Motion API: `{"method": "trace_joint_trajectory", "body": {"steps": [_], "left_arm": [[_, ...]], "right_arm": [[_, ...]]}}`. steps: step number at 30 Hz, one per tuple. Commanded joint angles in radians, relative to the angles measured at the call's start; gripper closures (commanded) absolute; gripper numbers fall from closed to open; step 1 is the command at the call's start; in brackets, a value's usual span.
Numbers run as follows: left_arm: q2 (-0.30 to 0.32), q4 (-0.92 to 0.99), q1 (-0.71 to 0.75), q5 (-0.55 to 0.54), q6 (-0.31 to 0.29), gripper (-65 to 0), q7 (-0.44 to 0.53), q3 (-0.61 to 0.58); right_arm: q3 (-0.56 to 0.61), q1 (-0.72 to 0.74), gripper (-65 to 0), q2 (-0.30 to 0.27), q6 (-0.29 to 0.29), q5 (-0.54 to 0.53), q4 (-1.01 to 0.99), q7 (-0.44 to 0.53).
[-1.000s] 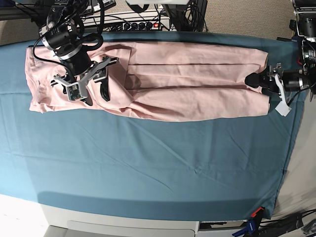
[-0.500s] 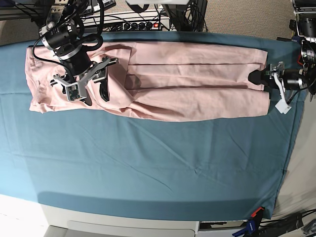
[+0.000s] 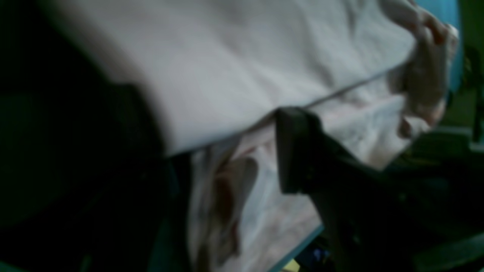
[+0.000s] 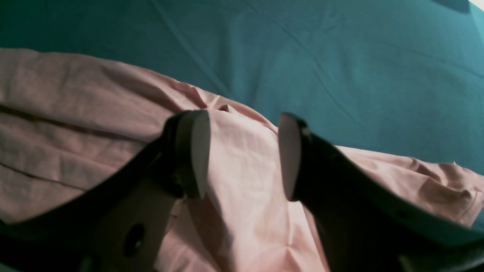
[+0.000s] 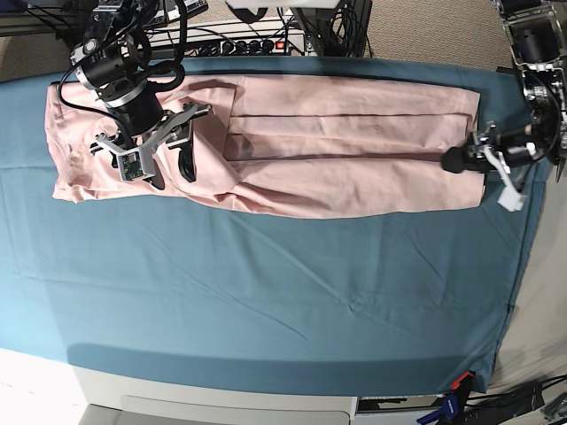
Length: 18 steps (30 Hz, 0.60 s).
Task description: Fold the T-shirt properly
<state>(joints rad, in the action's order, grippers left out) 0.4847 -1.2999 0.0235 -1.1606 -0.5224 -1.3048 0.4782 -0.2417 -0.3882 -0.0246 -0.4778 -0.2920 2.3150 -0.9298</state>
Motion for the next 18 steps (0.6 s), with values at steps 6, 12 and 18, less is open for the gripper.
{"method": "trace_joint_trajectory", "body": {"steps": [6, 12, 18], "left_arm": [[0.018, -0.006, 0.003, 0.024, 0.011, -31.5, -0.010, 0.023], [0.006, -0.006, 0.010, 0.017, 0.011, -30.2, -0.011, 0.023], [0.000, -0.006, 0.010, 0.018, 0.010, -9.5, -0.002, 0.023]], "right_arm": [[-0.002, 0.003, -29.3, -0.003, 0.006, -0.013, 0.014, 0.031], [-0.002, 0.003, -29.3, -0.003, 0.031, -0.013, 0.014, 0.031], [-0.002, 0.003, -29.3, -0.003, 0.063, 0.000, 0.014, 0.025]]}}
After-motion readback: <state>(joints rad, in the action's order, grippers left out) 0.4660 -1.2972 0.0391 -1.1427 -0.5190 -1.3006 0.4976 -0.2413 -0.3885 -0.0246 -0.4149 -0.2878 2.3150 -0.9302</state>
